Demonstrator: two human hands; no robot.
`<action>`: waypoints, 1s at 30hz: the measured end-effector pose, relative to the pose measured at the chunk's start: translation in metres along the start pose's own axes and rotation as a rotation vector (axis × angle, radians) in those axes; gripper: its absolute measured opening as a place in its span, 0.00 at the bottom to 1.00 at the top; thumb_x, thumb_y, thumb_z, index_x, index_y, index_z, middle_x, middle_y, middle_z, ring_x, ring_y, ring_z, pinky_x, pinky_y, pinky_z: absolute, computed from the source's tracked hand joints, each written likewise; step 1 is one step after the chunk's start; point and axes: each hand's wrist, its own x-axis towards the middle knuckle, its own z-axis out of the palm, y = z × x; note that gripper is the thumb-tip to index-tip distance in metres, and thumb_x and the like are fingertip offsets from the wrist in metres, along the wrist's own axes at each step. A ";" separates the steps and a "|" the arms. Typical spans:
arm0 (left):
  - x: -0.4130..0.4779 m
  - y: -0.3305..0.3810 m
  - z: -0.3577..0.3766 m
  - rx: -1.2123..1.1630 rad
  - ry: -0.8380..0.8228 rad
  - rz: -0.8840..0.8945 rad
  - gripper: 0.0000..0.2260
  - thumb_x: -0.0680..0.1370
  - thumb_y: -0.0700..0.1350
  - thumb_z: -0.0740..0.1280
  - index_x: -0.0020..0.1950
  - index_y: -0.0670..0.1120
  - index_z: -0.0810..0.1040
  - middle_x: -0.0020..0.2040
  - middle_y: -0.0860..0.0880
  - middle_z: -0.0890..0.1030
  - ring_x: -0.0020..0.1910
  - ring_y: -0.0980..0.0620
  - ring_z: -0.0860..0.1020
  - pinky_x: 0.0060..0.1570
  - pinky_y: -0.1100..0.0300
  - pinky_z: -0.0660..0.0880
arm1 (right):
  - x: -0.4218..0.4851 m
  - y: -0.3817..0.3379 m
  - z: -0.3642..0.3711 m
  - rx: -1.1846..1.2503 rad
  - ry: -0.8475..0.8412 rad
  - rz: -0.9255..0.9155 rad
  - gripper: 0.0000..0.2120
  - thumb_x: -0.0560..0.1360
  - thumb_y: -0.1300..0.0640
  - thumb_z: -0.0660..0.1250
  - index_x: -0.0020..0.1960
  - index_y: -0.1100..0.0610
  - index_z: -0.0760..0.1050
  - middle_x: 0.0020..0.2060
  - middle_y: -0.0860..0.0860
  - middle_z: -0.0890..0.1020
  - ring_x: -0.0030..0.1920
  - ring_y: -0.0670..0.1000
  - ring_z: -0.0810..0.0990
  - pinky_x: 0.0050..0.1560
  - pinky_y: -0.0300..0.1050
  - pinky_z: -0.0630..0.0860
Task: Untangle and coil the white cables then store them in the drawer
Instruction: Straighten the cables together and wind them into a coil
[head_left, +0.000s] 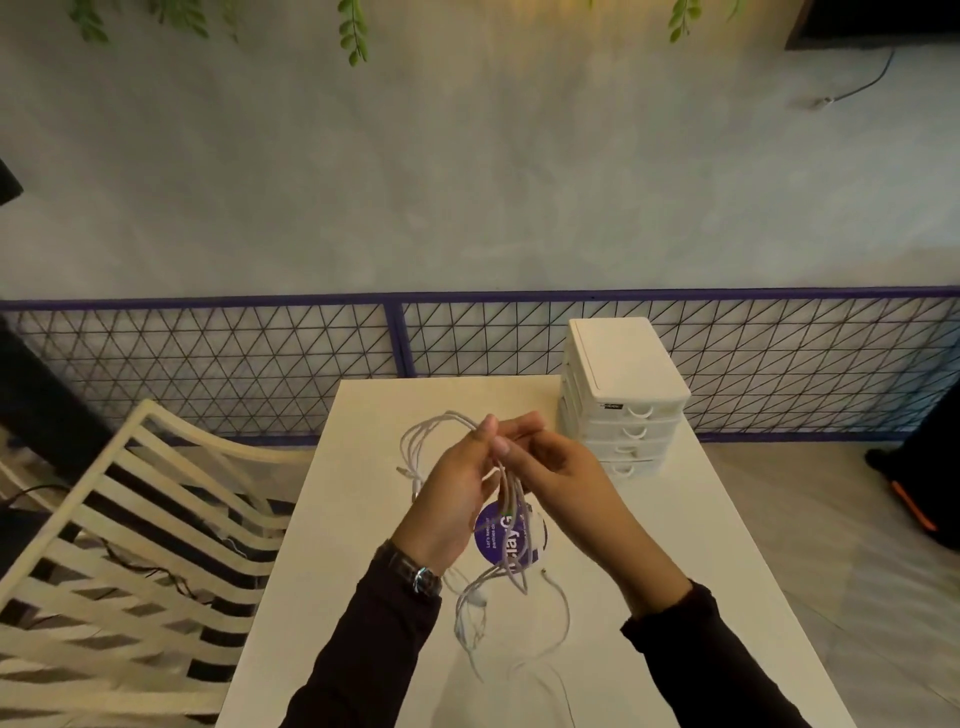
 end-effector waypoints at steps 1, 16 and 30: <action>-0.001 0.001 0.000 0.065 -0.022 -0.009 0.20 0.82 0.51 0.48 0.59 0.50 0.78 0.63 0.47 0.78 0.66 0.51 0.73 0.66 0.55 0.68 | 0.001 0.000 0.001 0.020 -0.031 0.032 0.21 0.68 0.41 0.65 0.46 0.59 0.78 0.34 0.50 0.82 0.34 0.47 0.81 0.38 0.36 0.77; 0.005 0.020 -0.015 -0.205 0.207 0.066 0.18 0.82 0.45 0.52 0.38 0.42 0.74 0.37 0.43 0.85 0.44 0.47 0.84 0.52 0.56 0.75 | -0.006 0.014 0.008 0.419 -0.430 0.213 0.17 0.76 0.49 0.57 0.35 0.58 0.73 0.22 0.52 0.69 0.22 0.50 0.68 0.38 0.47 0.76; 0.032 0.038 -0.040 -0.489 0.401 0.024 0.17 0.82 0.44 0.52 0.33 0.45 0.68 0.34 0.48 0.78 0.40 0.48 0.82 0.41 0.59 0.76 | -0.024 0.031 -0.015 0.136 -0.337 0.163 0.17 0.75 0.48 0.58 0.29 0.49 0.71 0.26 0.50 0.71 0.30 0.49 0.71 0.37 0.39 0.71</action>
